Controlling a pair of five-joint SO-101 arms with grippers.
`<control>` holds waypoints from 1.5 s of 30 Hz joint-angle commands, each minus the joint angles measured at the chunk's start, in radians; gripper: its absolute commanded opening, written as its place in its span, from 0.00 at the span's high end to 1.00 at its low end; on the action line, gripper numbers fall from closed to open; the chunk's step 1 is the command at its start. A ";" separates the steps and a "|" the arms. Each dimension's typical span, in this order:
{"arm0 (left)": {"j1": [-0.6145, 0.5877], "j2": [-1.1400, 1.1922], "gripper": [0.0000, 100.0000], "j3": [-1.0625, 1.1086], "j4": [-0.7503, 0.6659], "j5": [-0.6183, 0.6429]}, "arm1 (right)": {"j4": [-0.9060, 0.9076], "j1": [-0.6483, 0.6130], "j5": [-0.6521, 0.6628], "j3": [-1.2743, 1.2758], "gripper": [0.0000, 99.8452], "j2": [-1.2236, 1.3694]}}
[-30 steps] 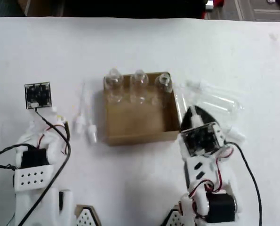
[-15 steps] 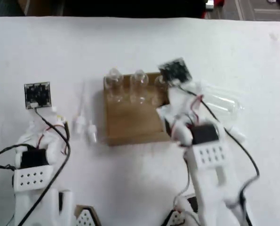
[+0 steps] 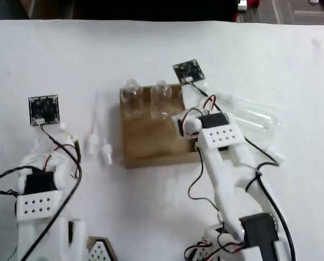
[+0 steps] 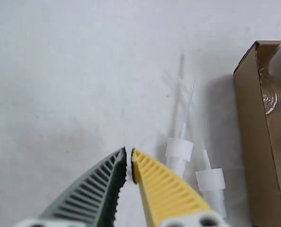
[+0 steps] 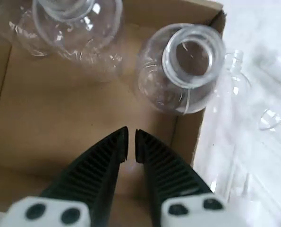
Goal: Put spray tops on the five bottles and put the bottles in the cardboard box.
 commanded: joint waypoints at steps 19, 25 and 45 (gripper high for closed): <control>0.013 -0.016 0.98 -0.006 -0.026 -0.012 | -0.340 0.038 -0.006 -0.046 0.98 0.263; 0.013 -0.016 0.98 -0.006 -0.026 -0.012 | -0.343 0.039 -0.006 -0.046 0.98 0.277; 0.013 -0.016 0.98 -0.006 -0.026 -0.012 | -0.377 -0.102 -0.015 -0.046 0.98 0.282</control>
